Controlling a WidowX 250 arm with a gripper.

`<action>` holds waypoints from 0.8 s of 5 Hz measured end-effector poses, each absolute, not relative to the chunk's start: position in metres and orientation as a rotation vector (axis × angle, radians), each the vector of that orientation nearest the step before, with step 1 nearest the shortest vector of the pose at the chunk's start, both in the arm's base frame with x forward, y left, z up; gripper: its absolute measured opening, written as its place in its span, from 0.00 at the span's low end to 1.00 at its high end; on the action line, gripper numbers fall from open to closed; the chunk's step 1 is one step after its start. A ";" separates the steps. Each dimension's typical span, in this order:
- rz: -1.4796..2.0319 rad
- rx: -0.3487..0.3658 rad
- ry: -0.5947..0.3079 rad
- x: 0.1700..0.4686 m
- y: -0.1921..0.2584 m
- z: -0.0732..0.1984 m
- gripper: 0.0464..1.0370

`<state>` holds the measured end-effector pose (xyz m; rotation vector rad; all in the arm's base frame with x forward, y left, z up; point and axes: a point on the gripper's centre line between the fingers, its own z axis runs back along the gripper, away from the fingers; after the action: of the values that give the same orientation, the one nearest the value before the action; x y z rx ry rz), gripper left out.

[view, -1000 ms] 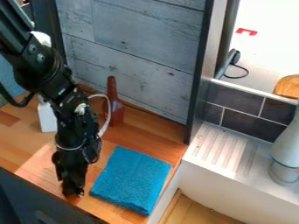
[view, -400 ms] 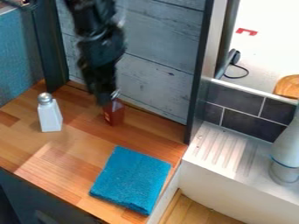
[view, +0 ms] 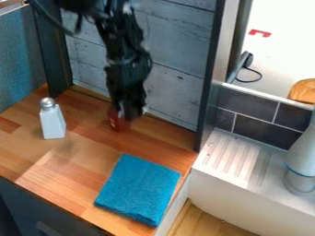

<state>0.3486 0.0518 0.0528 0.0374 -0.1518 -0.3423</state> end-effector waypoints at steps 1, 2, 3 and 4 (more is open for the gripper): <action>-0.299 0.050 -0.136 0.360 0.052 0.029 0.51; -0.286 0.058 -0.104 0.366 0.050 0.008 0.51; -0.269 0.054 -0.091 0.369 0.050 -0.010 0.51; -0.267 0.067 -0.083 0.374 0.050 -0.024 0.51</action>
<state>0.3737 0.0497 -0.0236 0.0668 -0.0825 -0.2667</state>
